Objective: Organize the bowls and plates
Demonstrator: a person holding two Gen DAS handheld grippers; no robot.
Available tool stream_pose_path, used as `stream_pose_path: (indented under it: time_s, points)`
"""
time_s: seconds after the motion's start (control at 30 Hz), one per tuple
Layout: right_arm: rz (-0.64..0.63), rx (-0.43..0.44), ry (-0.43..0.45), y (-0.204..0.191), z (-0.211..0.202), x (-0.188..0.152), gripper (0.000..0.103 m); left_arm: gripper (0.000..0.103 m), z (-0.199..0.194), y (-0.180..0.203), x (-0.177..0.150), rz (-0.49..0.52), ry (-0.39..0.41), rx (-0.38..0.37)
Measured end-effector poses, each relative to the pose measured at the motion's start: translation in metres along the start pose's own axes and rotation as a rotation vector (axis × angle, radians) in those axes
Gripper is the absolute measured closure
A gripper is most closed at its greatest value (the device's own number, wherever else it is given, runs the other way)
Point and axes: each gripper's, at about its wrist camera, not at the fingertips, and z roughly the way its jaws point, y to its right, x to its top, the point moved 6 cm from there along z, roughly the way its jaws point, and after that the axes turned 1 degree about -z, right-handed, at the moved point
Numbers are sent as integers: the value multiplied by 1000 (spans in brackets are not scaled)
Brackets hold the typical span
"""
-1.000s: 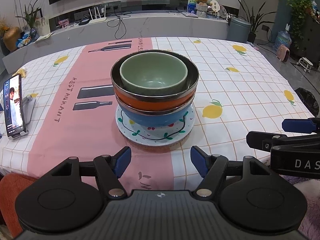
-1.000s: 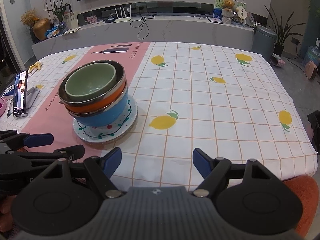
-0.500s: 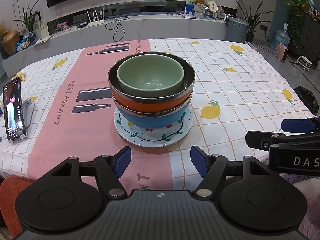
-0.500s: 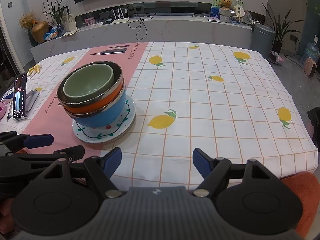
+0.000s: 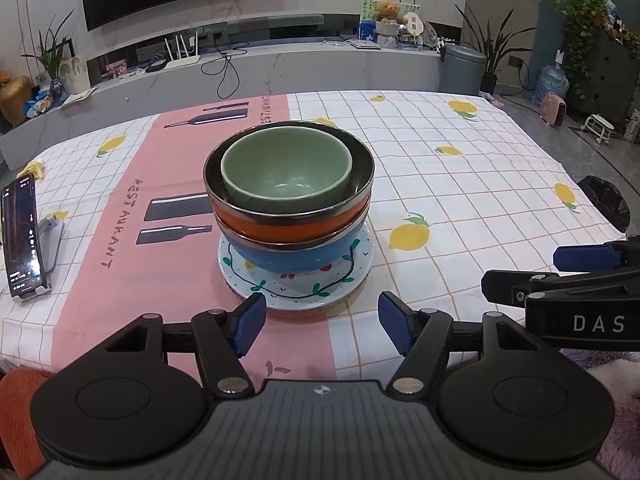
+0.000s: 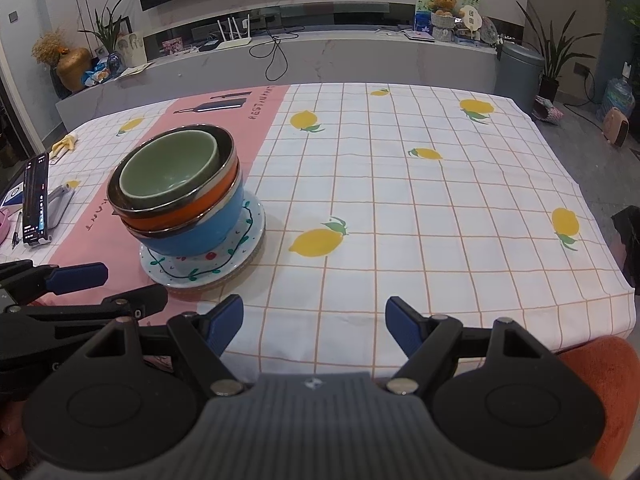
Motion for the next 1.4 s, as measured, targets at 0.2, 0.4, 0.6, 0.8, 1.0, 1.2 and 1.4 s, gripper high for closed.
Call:
stream_pose_path:
  time_s: [0.2, 0.4, 0.6, 0.8, 1.0, 1.2, 1.4]
  points:
    - [6, -4, -1, 1, 1, 0, 26, 27, -1, 1, 1, 3, 12, -4]
    - [7, -5, -1, 2, 1, 0, 26, 27, -3, 0, 2, 0, 20, -5]
    - [10, -9, -7, 3, 1, 0, 26, 27, -3, 1, 3, 2, 24, -7]
    - [12, -11, -13, 5, 2, 0, 26, 29, -3, 1, 3, 3, 25, -7]
    - [11, -9, -17, 4, 3, 0, 26, 29, -3, 1, 3, 4, 26, -6]
    - [11, -10, -16, 4, 3, 0, 26, 29, -3, 1, 3, 4, 25, -6]
    - [13, -9, -23, 5, 5, 0, 26, 29, -3, 1, 3, 4, 24, -7]
